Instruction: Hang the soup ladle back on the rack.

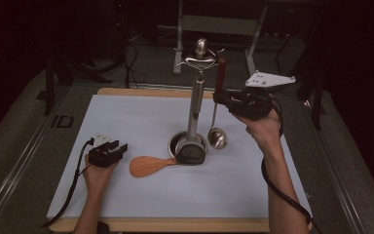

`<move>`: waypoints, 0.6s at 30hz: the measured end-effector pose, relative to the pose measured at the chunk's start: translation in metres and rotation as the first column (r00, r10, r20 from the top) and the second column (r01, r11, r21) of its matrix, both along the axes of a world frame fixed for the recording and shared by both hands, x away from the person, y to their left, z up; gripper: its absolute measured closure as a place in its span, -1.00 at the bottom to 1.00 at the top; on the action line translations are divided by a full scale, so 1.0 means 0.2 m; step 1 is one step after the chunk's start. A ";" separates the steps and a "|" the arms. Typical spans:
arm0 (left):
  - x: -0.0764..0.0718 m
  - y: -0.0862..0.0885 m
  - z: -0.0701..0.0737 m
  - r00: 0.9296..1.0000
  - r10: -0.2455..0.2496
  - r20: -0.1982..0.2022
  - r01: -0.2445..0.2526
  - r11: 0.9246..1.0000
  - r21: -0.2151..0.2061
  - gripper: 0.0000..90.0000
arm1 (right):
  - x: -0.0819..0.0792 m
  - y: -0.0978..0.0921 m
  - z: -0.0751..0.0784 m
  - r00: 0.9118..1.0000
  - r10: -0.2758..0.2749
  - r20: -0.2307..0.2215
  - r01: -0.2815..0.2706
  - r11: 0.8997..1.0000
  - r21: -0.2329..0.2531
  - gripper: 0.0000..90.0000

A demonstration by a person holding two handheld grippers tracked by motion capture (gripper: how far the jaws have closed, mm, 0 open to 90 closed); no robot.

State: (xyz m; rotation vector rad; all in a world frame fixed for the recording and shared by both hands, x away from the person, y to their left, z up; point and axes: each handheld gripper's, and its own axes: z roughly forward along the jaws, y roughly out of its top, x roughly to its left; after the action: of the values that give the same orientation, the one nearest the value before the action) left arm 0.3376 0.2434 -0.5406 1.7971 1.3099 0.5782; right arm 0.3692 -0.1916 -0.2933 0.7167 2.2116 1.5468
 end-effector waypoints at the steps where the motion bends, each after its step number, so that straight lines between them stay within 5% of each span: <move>1: 0.00 0.00 0.00 1.000 0.000 0.000 0.000 1.000 0.000 0.26 | 0.00 0.00 0.00 1.000 0.004 -0.004 -0.004 1.000 0.006 0.63; 14: 0.00 0.00 0.00 1.000 0.000 0.001 0.000 1.000 0.001 0.26 | -0.03 -0.06 -0.03 1.000 -0.016 0.000 0.016 0.999 0.042 0.31; 18: 0.00 0.00 0.00 1.000 0.001 0.002 -0.001 1.000 0.000 0.26 | -0.05 -0.14 -0.09 0.997 -0.071 -0.009 0.071 0.995 0.068 0.28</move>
State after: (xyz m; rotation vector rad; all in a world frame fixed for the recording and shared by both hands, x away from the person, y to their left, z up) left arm 0.3376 0.2432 -0.5407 1.7958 1.3099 0.5801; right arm 0.3587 -0.2197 -0.3120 0.8124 2.1226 1.5940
